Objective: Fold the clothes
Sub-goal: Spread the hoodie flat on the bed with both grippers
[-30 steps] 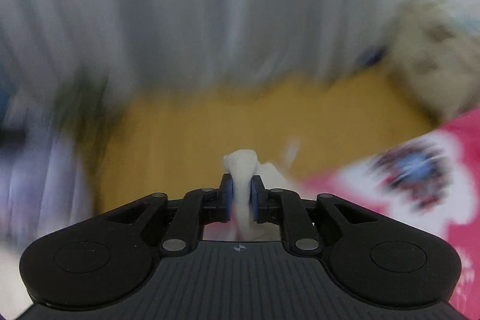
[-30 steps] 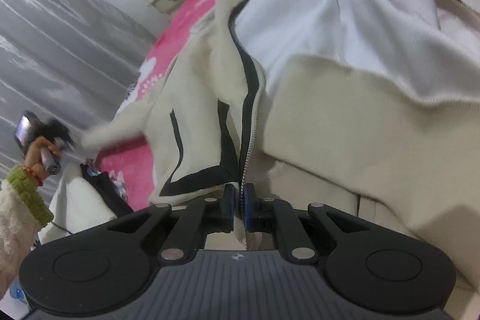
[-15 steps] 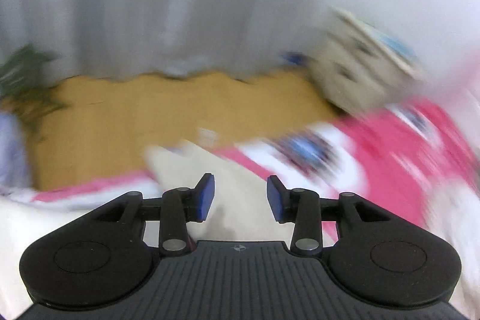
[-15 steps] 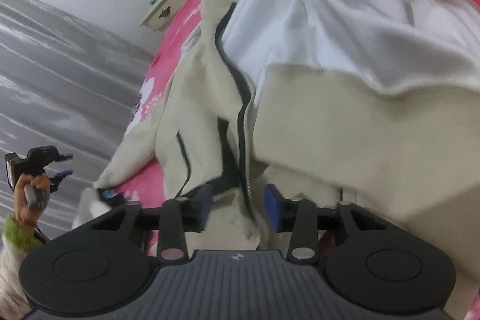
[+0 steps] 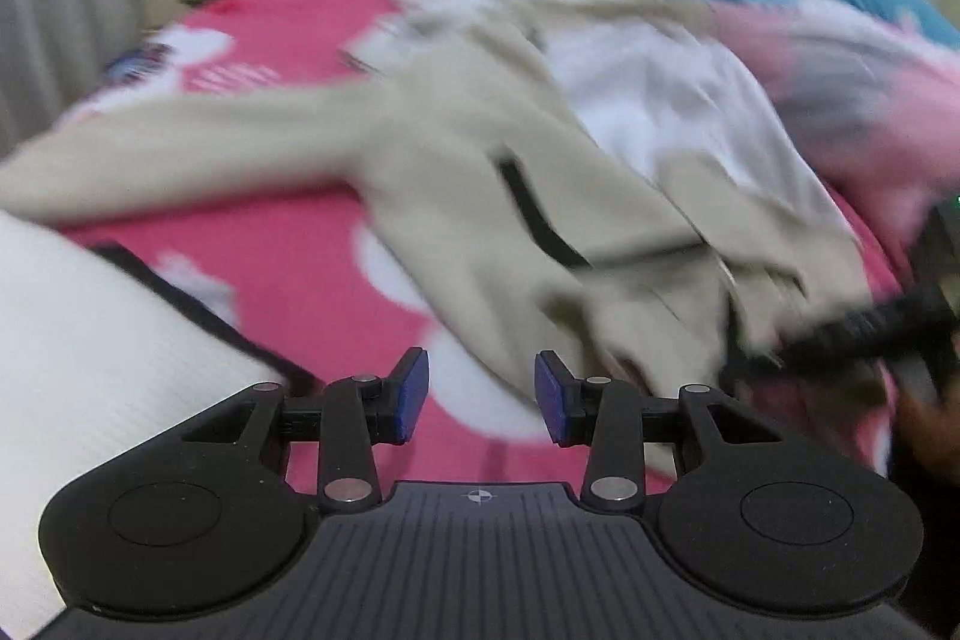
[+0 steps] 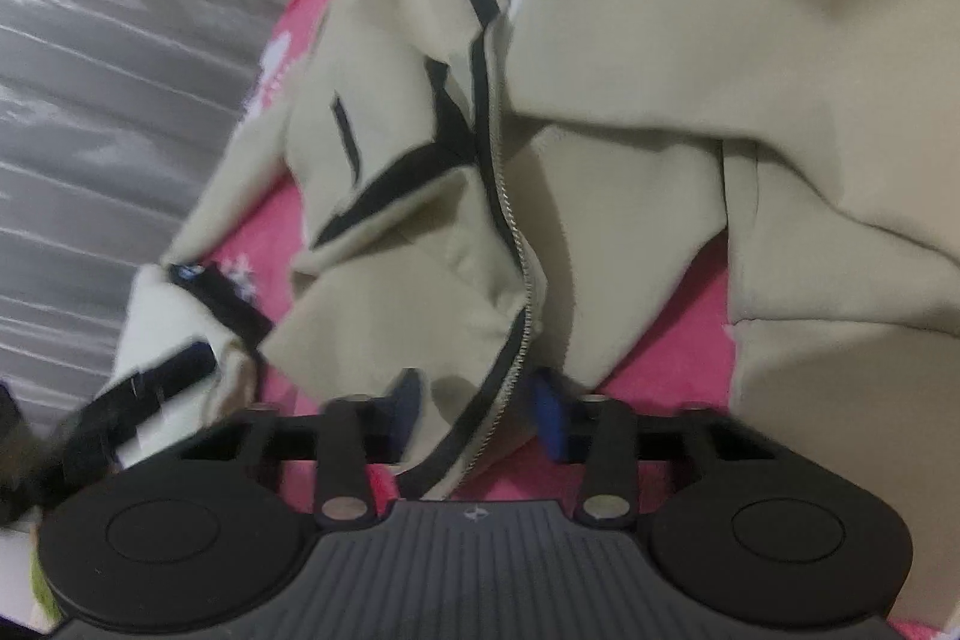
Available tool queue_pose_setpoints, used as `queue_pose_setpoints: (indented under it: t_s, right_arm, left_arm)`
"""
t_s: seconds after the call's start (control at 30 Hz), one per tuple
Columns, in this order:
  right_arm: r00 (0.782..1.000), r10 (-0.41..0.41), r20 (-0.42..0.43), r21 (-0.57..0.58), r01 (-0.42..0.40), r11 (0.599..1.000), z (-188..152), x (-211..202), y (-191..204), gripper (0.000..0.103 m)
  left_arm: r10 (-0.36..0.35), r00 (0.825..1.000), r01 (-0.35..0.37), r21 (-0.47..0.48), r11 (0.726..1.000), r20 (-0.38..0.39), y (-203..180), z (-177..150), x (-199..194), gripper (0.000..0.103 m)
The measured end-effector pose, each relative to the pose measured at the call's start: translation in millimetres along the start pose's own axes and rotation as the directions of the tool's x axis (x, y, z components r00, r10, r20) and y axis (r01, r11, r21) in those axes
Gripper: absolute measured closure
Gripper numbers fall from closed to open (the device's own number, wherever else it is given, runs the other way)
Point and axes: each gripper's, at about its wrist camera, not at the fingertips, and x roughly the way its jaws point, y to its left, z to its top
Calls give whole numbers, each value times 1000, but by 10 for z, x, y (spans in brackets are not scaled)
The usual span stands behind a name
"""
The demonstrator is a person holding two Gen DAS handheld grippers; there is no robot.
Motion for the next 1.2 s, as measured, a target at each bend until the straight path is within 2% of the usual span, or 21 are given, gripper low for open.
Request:
queue_pose_setpoints:
  t_s: [0.07, 0.13, 0.17, 0.27, 0.4, 0.53, 0.67, 0.73, 0.8, 0.9, 0.97, 1.0, 1.07, 1.1, 1.13, 1.2]
  right_arm:
    - [999, 30, 19, -16, -29, 999, -11, -74, 69, 95]
    - [994, 79, 81, -30, -77, 997, 33, -241, 175, 95]
    - [987, 111, 118, -31, -108, 994, 74, -339, 231, 95]
    - [957, 211, 200, -40, -207, 978, 225, -577, 389, 95]
    - [935, 276, 223, -64, -269, 961, 367, -677, 555, 95]
    - [929, 301, 216, -79, -291, 953, 398, -679, 626, 95]
    - [927, 303, 221, -72, -294, 953, 391, -677, 621, 95]
    - [918, 323, 231, -60, -317, 946, 406, -667, 636, 95]
    - [905, 353, 236, -55, -351, 935, 414, -644, 678, 95]
    - [895, 391, 216, -76, -383, 920, 396, -594, 809, 95]
    - [890, 411, 199, -92, -400, 912, 363, -546, 904, 95]
    - [887, 418, 198, -97, -406, 909, 353, -548, 932, 95]
    - [882, 423, 207, -110, -408, 906, 343, -587, 965, 95]
    - [883, 417, 215, -116, -401, 909, 348, -623, 962, 95]
    - [885, 410, 222, -122, -392, 912, 353, -662, 953, 95]
    - [895, 385, 223, -131, -364, 922, 349, -757, 892, 95]
  left_arm:
    - [-37, 999, 38, 59, 998, -17, -151, -110, 76, 64]
    - [-67, 997, 71, 138, 988, -34, -325, -203, 186, 64]
    - [-53, 998, 58, 172, 983, -35, -399, -233, 244, 64]
    - [-48, 998, 56, 194, 979, -45, -514, -219, 381, 64]
    - [-71, 996, 79, 165, 983, -55, -561, -120, 444, 60]
    - [-30, 998, 37, 124, 992, -59, -584, -49, 470, 56]
    - [-90, 994, 92, 49, 995, -57, -563, 38, 323, 55]
    - [-122, 992, 123, 43, 991, -31, -564, 51, 219, 48]
    - [-112, 994, 112, 69, 991, -10, -603, 66, 163, 45]
    - [-80, 996, 82, 62, 995, -34, -654, 109, 265, 42]
    - [-31, 998, 33, 36, 999, -50, -638, 112, 365, 42]
    - [-5, 998, 6, 23, 1000, -58, -628, 112, 416, 47]
    - [45, 997, -44, 12, 999, -55, -581, 75, 446, 63]
    - [60, 997, -60, 18, 998, -49, -551, 44, 404, 72]
    - [74, 996, -73, 26, 997, -42, -520, 12, 353, 86]
    - [101, 994, -100, 41, 994, -30, -458, -53, 250, 97]
